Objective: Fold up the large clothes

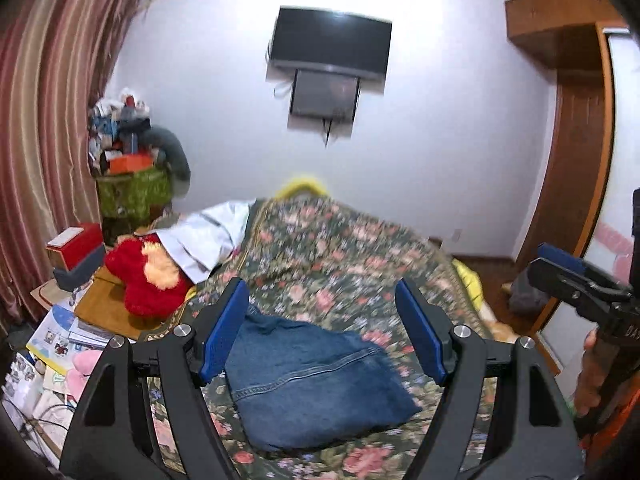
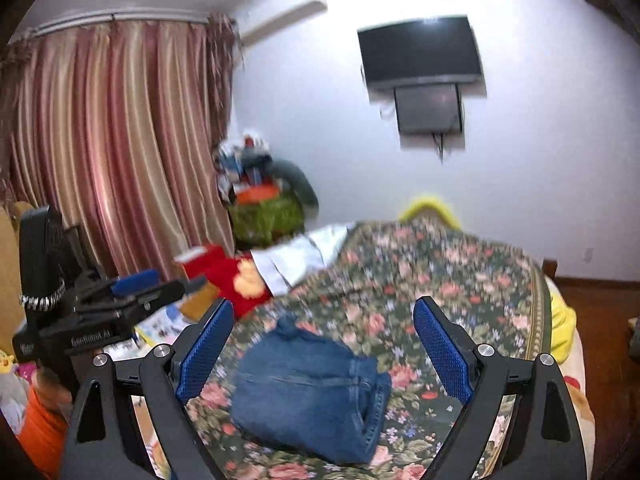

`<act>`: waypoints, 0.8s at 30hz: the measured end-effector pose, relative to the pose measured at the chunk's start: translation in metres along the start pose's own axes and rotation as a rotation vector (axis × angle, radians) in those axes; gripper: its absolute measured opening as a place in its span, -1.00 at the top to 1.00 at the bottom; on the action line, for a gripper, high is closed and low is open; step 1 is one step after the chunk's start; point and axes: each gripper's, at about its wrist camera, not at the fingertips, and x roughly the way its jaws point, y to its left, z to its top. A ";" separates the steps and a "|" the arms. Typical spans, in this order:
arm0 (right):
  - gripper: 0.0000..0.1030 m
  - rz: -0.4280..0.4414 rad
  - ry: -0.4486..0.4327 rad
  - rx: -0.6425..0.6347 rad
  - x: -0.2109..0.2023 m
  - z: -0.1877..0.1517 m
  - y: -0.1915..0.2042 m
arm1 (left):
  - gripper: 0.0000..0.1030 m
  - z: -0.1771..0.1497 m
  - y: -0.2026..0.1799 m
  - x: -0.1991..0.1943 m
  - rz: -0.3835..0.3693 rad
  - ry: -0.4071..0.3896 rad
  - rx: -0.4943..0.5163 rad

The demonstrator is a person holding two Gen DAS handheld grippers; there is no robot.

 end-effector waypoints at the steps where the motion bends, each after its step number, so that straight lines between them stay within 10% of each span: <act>1: -0.77 0.000 -0.013 0.003 -0.007 -0.001 0.003 | -0.49 -0.001 -0.003 -0.008 -0.004 -0.014 -0.008; 24: -1.00 -0.095 -0.062 -0.033 -0.067 -0.032 0.042 | -0.78 -0.028 -0.036 -0.075 0.106 -0.144 0.047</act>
